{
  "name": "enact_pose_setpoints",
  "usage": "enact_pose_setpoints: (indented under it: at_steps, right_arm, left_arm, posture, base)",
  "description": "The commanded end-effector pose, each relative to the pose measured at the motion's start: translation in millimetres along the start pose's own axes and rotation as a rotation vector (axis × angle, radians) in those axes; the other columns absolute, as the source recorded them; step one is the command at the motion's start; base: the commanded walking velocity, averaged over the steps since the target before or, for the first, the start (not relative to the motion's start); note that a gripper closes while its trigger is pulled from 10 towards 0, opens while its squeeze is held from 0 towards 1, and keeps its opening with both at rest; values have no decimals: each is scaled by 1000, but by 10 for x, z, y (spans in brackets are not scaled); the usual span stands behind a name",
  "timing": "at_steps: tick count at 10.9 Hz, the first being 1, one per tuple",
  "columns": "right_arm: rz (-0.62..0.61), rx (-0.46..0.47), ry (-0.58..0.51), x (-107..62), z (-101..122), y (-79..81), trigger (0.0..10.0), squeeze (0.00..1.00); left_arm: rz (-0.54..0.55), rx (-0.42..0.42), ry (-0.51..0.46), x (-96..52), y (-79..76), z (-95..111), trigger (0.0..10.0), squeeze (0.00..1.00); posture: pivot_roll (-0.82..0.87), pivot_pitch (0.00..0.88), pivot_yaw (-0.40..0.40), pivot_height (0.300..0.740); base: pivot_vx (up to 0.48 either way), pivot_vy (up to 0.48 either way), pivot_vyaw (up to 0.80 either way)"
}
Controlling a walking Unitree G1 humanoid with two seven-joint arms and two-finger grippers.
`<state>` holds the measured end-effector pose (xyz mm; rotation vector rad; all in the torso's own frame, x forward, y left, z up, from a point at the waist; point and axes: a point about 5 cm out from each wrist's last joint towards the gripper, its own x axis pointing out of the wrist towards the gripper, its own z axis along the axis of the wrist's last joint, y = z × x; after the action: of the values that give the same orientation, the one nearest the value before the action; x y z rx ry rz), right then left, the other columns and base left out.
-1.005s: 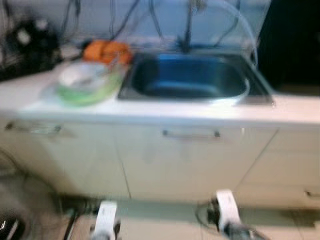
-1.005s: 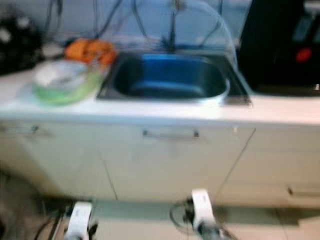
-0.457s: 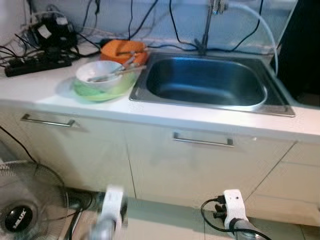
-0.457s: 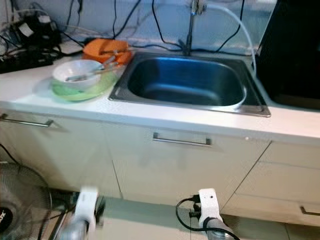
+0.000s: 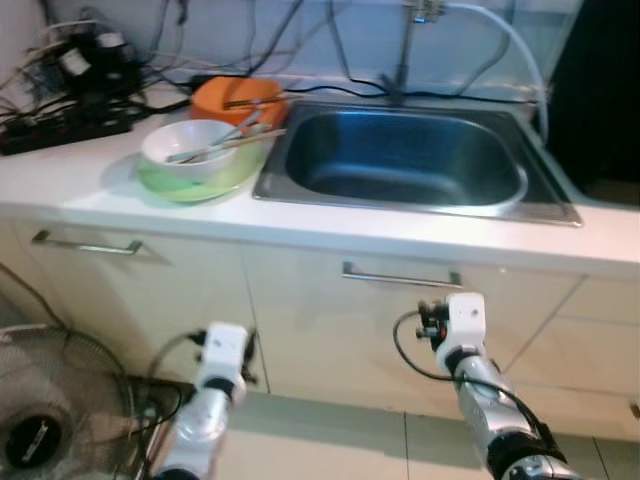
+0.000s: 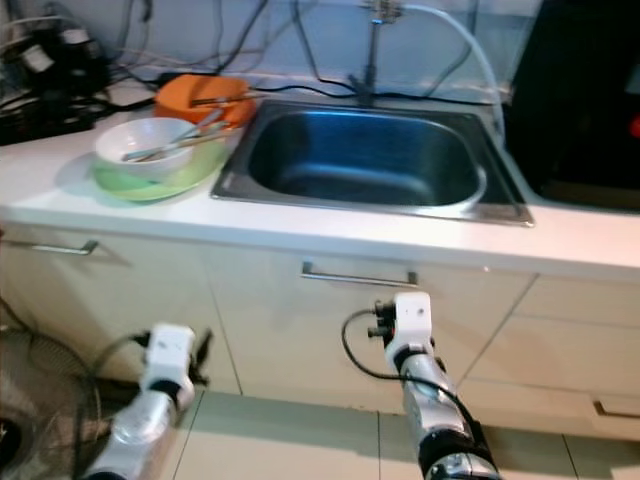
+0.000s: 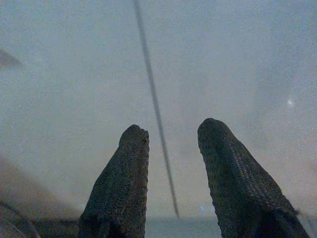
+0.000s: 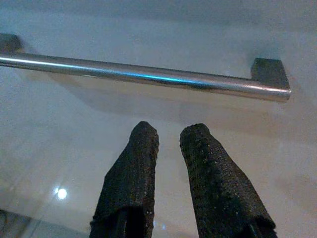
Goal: Kitchen organization
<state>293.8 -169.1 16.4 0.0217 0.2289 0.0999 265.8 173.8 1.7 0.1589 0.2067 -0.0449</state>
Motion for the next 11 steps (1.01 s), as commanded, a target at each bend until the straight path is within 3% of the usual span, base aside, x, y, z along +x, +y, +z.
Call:
enact_pose_setpoints:
  at_steps: [1,5,7,8,9,11]
  right_arm:
    - [3,-6,-48,-18,47,-7,10000,0]
    - [-5,-25,-247,-87,393,-39,10000,0]
    - [11,-57,-340,-70,686,5,10000,0]
    - [22,-54,-382,-41,829,65,10000,0]
    - [59,-6,-451,45,1121,232,10000,0]
    - [108,32,-484,179,1380,464,10000,0]
  left_arm:
    - [13,20,-52,-20,23,53,10000,0]
    - [85,41,-294,-70,130,495,10000,0]
    - [61,54,-396,6,68,839,10000,0]
    - [42,85,-447,49,20,1025,10000,0]
    - [47,85,-550,118,-9,1391,10000,0]
    - [40,98,-531,273,-114,1626,10000,0]
  posture:
    - [105,0,14,740]
    - [99,0,11,740]
    - [103,0,3,740]
    - [105,0,5,740]
    - [111,0,4,740]
    - [133,0,-10,740]
  base:
    - [0,0,0]
    - [0,0,0]
    - [0,0,0]
    - [0,0,0]
    - [0,0,0]
    - [0,0,0]
